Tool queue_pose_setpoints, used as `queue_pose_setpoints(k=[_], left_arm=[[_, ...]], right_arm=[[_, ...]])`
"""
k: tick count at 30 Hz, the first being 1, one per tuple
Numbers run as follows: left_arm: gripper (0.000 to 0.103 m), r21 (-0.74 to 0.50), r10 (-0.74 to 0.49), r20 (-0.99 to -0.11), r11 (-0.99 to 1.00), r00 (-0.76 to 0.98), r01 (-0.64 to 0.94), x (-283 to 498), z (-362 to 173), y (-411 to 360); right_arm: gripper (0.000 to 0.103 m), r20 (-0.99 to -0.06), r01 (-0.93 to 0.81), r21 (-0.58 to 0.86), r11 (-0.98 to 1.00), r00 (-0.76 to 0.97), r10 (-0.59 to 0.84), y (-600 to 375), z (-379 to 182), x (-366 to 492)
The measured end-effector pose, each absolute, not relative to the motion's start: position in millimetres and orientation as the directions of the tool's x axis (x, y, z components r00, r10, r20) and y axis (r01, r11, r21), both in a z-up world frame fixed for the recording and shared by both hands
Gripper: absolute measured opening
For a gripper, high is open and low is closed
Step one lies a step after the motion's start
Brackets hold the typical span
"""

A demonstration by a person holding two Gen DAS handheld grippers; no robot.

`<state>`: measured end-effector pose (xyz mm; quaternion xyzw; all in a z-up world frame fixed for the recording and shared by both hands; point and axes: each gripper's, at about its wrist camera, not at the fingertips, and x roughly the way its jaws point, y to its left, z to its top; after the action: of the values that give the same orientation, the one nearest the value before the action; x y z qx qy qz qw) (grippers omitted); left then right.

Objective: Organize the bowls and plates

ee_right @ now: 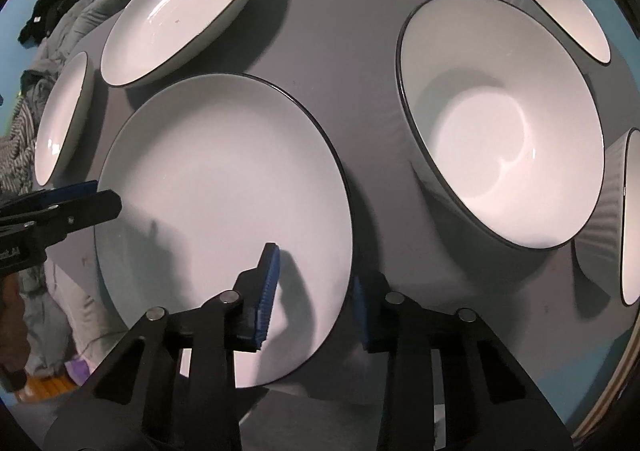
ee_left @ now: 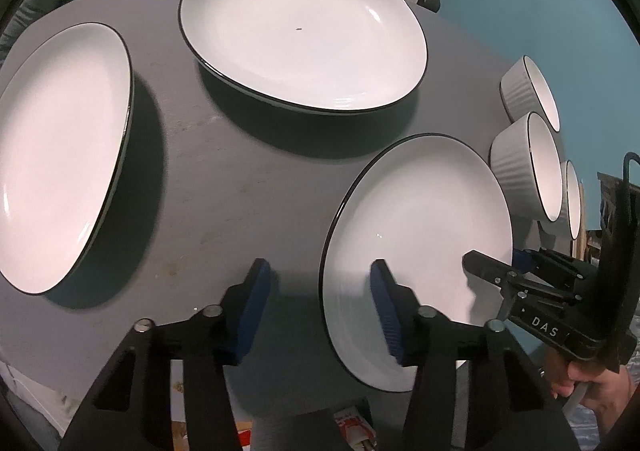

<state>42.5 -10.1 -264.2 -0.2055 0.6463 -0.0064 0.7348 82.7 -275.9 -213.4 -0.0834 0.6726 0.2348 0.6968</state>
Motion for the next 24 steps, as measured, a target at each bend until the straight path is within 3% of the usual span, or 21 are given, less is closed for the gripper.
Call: queue_pose_setpoints(k=[5, 21, 24], left_arm=[[0.032, -0.304, -0.274, -0.950, 0.922, 0.151, -0.240, 46.3, -268.8, -14.1], [0.015, -0.354, -0.345, -0.935, 0.912, 0.081, -0.206, 46.6, -281.5, -17.1], [0.013, -0.384, -0.376, -0.923, 0.892, 0.080, -0.239, 46.3, -283.8, -9.8]], right_arm=[[0.032, -0.972, -0.420, 0.226, 0.879, -0.031, 0.234, -282.2, -213.1, 86.6], [0.031, -0.975, -0.421, 0.217, 0.881, -0.050, 0.217, -254.8, -216.7, 100.7], [0.027, -0.972, -0.398, 0.233, 0.887, -0.068, 0.225, -254.6, -218.1, 106.4]])
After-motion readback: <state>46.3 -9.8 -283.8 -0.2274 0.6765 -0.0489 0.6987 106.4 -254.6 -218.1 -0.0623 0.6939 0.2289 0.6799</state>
